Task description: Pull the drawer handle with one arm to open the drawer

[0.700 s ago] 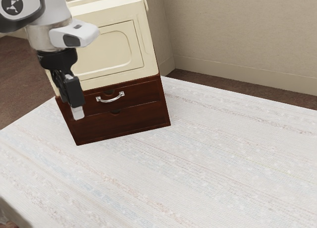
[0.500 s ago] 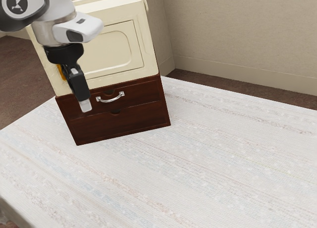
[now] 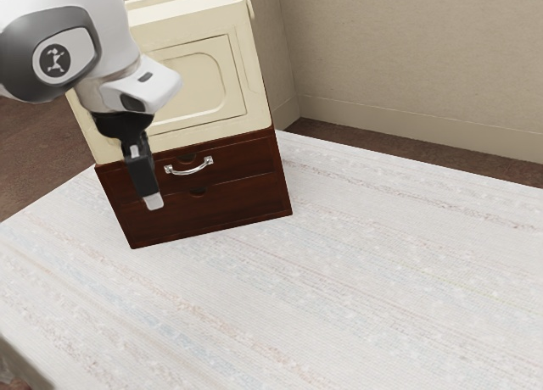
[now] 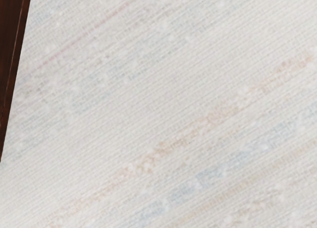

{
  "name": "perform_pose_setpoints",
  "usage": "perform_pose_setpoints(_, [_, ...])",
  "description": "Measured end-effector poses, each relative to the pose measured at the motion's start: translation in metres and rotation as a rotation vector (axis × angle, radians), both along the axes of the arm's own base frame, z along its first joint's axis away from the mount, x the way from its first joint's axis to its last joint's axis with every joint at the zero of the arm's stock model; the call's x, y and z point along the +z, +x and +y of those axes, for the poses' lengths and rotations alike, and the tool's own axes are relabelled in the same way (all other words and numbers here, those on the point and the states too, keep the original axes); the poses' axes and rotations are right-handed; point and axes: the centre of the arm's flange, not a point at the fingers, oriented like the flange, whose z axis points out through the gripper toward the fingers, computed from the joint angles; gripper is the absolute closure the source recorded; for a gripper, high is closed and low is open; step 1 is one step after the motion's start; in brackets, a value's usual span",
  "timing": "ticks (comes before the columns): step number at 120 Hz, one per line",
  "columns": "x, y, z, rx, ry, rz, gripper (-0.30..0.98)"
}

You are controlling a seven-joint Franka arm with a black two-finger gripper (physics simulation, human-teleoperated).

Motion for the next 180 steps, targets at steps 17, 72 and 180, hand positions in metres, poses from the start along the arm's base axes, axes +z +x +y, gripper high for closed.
perform_pose_setpoints(17, [-0.022,0.022,0.025,-0.054,0.027,-0.045,0.04])
perform_pose_setpoints(72, [-0.050,0.062,0.066,-0.230,0.099,-0.137,0.41])
perform_pose_setpoints(180, [-0.105,0.104,0.105,-0.409,0.137,-0.137,0.59])
